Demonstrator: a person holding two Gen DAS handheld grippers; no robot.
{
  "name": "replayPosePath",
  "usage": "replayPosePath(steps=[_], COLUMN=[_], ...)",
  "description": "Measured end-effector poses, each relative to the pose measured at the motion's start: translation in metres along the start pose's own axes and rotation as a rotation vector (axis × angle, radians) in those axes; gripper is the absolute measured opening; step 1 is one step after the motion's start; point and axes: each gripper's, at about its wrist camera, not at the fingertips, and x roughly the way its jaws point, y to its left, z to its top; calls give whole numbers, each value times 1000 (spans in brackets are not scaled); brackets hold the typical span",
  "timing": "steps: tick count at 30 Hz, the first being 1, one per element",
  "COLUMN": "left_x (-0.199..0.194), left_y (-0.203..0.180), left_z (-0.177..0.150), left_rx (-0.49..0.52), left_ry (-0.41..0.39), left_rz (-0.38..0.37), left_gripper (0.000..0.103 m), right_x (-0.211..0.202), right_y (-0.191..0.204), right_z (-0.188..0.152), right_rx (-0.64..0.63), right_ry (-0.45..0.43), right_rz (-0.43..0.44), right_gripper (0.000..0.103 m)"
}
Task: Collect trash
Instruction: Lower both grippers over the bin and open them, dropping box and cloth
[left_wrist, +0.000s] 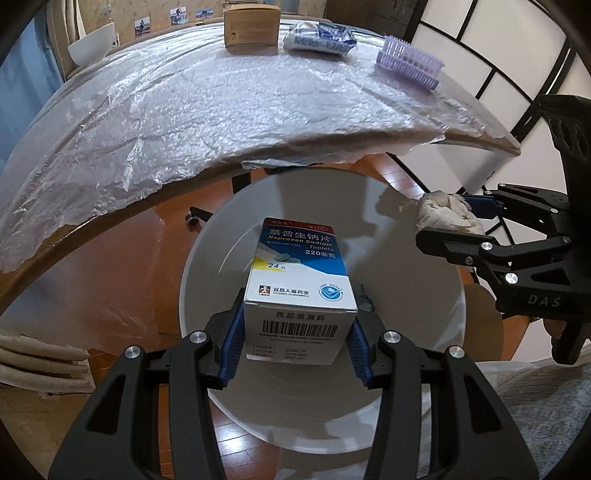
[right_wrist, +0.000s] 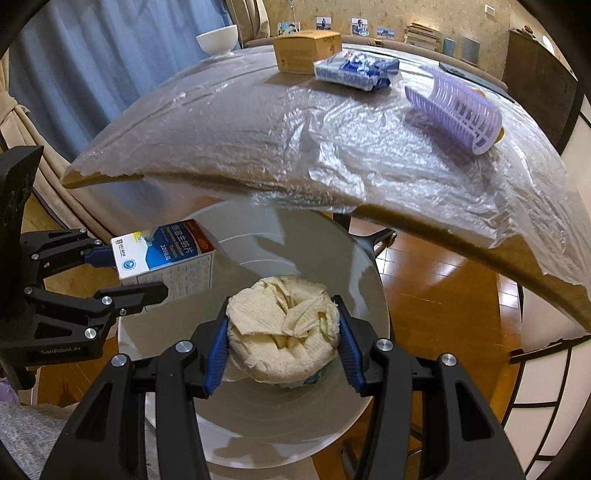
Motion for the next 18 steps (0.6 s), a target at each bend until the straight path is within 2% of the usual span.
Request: replayPosePath(steps=[18], left_x=[44], left_y=[-4], left_z=[6], left_rx=[-1], left_ry=[60], left_rz=[15], left_gripper=[49], right_x=[28], right_y=[1], right_z=[-5], right_rx=[-30], right_ry=[54], right_rz=[-16], right_gripper=[50])
